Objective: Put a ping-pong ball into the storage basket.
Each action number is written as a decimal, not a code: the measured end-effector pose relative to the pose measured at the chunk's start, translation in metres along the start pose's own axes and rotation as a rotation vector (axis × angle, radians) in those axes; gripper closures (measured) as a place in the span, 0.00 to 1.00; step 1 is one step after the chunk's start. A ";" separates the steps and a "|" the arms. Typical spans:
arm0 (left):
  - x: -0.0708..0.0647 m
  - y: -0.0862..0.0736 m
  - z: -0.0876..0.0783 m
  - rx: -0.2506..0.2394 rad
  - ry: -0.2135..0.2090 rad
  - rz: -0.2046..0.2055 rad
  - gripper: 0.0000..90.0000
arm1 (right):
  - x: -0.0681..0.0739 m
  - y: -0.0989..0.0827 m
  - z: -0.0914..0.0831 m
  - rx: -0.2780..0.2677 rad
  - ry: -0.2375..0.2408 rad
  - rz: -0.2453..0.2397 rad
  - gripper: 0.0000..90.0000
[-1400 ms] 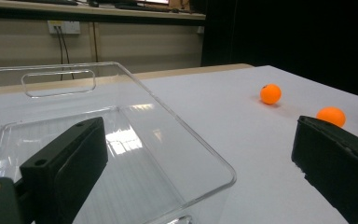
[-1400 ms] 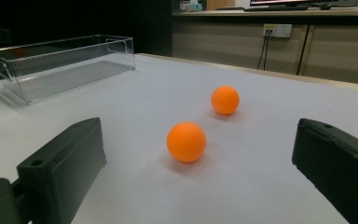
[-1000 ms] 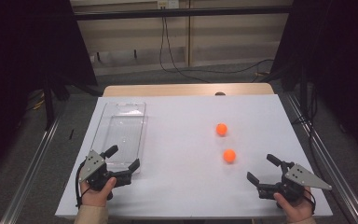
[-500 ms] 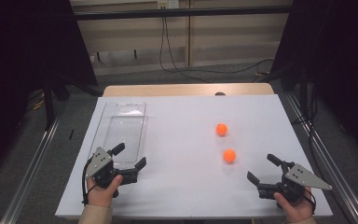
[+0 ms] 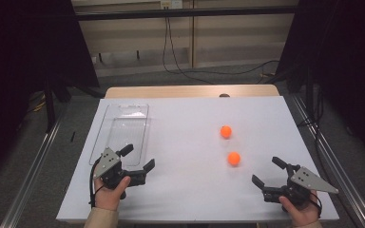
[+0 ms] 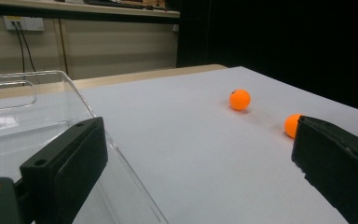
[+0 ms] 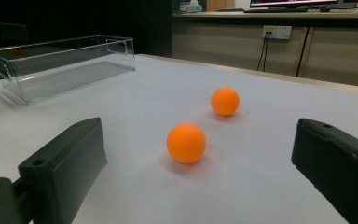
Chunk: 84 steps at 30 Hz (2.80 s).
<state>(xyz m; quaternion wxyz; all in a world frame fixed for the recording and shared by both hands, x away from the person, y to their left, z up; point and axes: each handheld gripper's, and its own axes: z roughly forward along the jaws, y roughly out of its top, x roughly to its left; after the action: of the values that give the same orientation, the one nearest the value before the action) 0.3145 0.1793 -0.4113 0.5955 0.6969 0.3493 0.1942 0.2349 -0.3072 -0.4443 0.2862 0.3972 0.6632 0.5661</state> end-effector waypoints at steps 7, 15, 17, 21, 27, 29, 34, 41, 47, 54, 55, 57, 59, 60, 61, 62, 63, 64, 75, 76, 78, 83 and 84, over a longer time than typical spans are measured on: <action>-0.004 0.002 0.006 0.005 -0.018 0.006 0.04 | 0.000 0.000 0.000 0.000 -0.001 0.001 0.03; -0.007 0.002 0.012 0.009 -0.025 0.003 0.04 | 0.000 0.000 0.000 -0.001 0.001 0.001 0.03; -0.008 0.003 0.014 0.011 -0.029 0.005 0.04 | 0.000 0.000 0.000 -0.001 0.001 0.001 0.03; -0.011 0.003 0.018 0.016 -0.040 0.002 0.04 | 0.000 0.000 0.000 -0.002 0.000 0.000 0.03; -0.015 0.003 0.024 0.024 -0.056 0.008 0.03 | 0.000 0.000 0.000 -0.002 0.001 0.001 0.03; -0.017 0.003 0.026 0.025 -0.061 0.006 0.03 | 0.000 0.000 0.000 -0.004 0.001 0.002 0.03; -0.020 0.003 0.032 0.031 -0.074 0.009 0.03 | 0.000 0.000 0.000 -0.004 0.001 0.002 0.03; -0.025 0.002 0.041 0.041 -0.094 0.004 0.03 | 0.000 0.000 0.000 -0.003 0.003 0.004 0.03; -0.028 0.002 0.046 0.045 -0.100 0.007 0.03 | 0.000 0.000 0.000 -0.002 0.005 0.003 0.03; -0.031 0.002 0.053 0.051 -0.112 0.013 0.03 | 0.000 0.000 0.000 -0.006 0.005 0.003 0.03; -0.032 0.002 0.054 0.054 -0.116 0.011 0.03 | 0.000 0.000 0.000 -0.006 0.005 0.004 0.03; -0.033 0.001 0.056 0.059 -0.116 0.018 0.03 | 0.000 0.000 0.000 -0.006 0.005 0.001 0.03; -0.035 0.001 0.059 0.063 -0.122 0.019 0.03 | 0.000 0.001 0.000 -0.007 0.005 0.001 0.03; -0.035 0.001 0.060 0.062 -0.126 0.018 0.03 | 0.000 0.001 0.000 -0.007 0.005 0.001 0.03; -0.036 0.001 0.061 0.063 -0.129 0.021 0.03 | 0.000 0.001 0.000 -0.007 0.005 0.001 0.03; -0.036 0.001 0.062 0.067 -0.131 0.023 0.03 | 0.000 0.001 0.000 -0.007 0.005 0.001 0.03; -0.036 0.001 0.063 0.068 -0.132 0.025 0.03 | -0.001 0.001 0.000 -0.006 0.005 0.001 0.03; -0.037 0.001 0.064 0.069 -0.134 0.023 0.03 | -0.001 0.001 0.000 -0.006 0.005 0.002 0.03; -0.040 0.001 0.075 0.084 -0.152 0.033 0.03 | -0.001 0.001 0.000 -0.008 0.007 0.001 0.03; -0.042 0.001 0.076 0.081 -0.154 0.023 0.03 | -0.001 0.001 0.000 -0.008 0.007 0.000 0.03; -0.042 0.001 0.078 0.088 -0.156 0.028 0.03 | -0.001 0.001 0.000 -0.009 0.008 0.000 0.03; -0.044 0.001 0.084 0.093 -0.166 0.020 0.03 | -0.001 0.001 0.000 -0.010 0.007 0.000 0.03; -0.045 0.000 0.085 0.094 -0.167 0.018 0.03 | -0.001 0.001 0.000 -0.010 0.008 0.000 0.03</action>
<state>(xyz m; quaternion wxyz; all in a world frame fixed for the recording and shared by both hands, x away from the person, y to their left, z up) 0.3427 0.0878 -0.4228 0.5874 0.7410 0.3008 0.1243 0.2352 -0.3080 -0.4434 0.2856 0.3937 0.6612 0.5711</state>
